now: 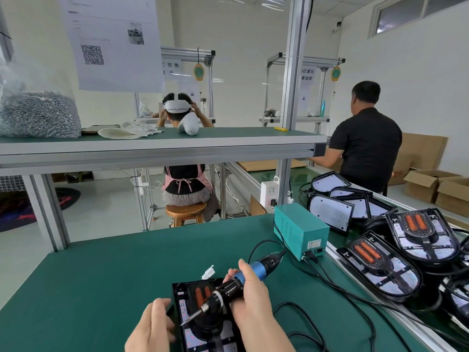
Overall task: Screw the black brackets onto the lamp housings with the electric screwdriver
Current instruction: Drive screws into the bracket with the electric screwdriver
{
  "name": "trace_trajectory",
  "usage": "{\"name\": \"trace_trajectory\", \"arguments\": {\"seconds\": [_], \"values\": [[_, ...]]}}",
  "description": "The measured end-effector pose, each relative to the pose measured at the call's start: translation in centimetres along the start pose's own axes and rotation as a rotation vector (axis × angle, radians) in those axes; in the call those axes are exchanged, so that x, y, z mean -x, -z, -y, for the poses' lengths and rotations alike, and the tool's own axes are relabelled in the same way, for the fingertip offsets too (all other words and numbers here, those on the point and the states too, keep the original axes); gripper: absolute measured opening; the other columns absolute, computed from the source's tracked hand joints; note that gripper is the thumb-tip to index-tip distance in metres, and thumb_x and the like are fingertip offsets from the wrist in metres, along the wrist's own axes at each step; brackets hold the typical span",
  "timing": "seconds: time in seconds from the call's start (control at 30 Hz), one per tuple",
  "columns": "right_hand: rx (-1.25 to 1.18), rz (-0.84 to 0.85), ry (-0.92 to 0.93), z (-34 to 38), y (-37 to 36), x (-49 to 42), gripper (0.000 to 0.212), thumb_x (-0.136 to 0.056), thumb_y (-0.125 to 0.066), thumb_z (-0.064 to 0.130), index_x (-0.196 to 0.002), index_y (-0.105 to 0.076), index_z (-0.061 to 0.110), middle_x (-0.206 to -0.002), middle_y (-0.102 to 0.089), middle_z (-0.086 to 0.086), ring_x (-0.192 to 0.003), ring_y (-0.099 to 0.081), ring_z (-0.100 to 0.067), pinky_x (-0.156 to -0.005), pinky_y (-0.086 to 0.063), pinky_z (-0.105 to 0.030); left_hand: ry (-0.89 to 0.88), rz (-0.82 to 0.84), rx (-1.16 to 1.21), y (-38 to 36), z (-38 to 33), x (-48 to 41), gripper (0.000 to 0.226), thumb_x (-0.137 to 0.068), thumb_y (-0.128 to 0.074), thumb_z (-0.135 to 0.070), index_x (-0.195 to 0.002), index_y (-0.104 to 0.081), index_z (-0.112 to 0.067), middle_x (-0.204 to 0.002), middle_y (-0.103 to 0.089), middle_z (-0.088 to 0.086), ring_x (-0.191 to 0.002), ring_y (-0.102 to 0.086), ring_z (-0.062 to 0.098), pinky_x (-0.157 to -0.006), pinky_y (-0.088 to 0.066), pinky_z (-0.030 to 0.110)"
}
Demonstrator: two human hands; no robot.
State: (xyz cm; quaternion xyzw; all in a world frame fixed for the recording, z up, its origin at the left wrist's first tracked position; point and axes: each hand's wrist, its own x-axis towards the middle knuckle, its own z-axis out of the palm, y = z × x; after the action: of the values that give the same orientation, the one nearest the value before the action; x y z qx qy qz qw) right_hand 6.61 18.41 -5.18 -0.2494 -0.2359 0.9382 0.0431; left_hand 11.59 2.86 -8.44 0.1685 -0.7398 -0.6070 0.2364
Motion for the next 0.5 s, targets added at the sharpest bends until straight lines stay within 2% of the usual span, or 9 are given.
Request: {"name": "trace_trajectory", "arguments": {"seconds": [0.07,0.13,0.2,0.3,0.4,0.5], "values": [[-0.023,0.011,0.010,0.6,-0.3,-0.3,0.029,-0.091,-0.070,0.001,-0.112,-0.050,0.004,-0.075,-0.059,-0.016,-0.055,-0.061,-0.023,-0.050,-0.055,-0.032,0.180,0.044,-0.024,-0.6,-0.4,-0.5,0.040,-0.104,-0.040,-0.035,-0.089,-0.068,-0.012,-0.076,-0.065,0.011,-0.078,-0.061,0.034,-0.086,-0.049,0.043],[-0.034,0.035,0.026,1.3,-0.8,-0.5,0.027,-0.092,-0.070,0.002,-0.111,-0.050,0.005,-0.079,-0.057,-0.016,-0.059,-0.061,-0.021,-0.052,-0.055,-0.031,0.204,0.162,-0.145,-0.8,-0.9,-0.8,0.036,-0.106,-0.032,-0.038,-0.095,-0.056,-0.013,-0.092,-0.060,0.010,-0.091,-0.052,0.031,-0.083,-0.037,0.037],[-0.015,0.056,0.049,2.0,-1.5,-0.8,0.024,-0.093,-0.071,0.004,-0.106,-0.051,0.006,-0.075,-0.057,-0.014,-0.057,-0.059,-0.019,-0.054,-0.053,-0.030,0.209,0.222,-0.213,-0.8,-1.1,-1.1,0.033,-0.105,-0.030,-0.043,-0.097,-0.051,-0.019,-0.102,-0.057,0.008,-0.098,-0.047,0.027,-0.080,-0.030,0.035],[0.042,0.073,0.126,3.1,-2.9,-1.3,0.024,-0.093,-0.073,0.010,-0.104,-0.051,0.009,-0.063,-0.057,-0.009,-0.051,-0.056,-0.017,-0.052,-0.050,-0.029,0.289,0.292,-0.167,-1.4,-1.6,-1.0,0.040,-0.101,-0.036,-0.052,-0.101,-0.055,-0.017,-0.106,-0.055,0.008,-0.103,-0.046,0.025,-0.084,-0.030,0.035],[0.060,0.085,0.226,4.1,-4.6,-1.9,0.029,-0.092,-0.074,0.013,-0.107,-0.050,0.011,-0.060,-0.057,-0.006,-0.048,-0.055,-0.015,-0.048,-0.049,-0.028,0.310,0.332,-0.119,-1.8,-1.4,-0.8,0.039,-0.100,-0.045,-0.047,-0.121,-0.054,-0.016,-0.115,-0.055,0.007,-0.105,-0.045,0.022,-0.086,-0.030,0.033],[0.072,0.104,0.335,4.6,-6.4,-2.4,0.029,-0.093,-0.073,0.014,-0.109,-0.050,0.012,-0.066,-0.055,-0.008,-0.050,-0.053,-0.016,-0.047,-0.048,-0.027,0.339,0.372,-0.046,-1.9,-0.9,-0.8,0.048,-0.098,-0.054,-0.039,-0.139,-0.045,-0.018,-0.118,-0.056,0.000,-0.108,-0.049,0.020,-0.090,-0.033,0.033]]}}
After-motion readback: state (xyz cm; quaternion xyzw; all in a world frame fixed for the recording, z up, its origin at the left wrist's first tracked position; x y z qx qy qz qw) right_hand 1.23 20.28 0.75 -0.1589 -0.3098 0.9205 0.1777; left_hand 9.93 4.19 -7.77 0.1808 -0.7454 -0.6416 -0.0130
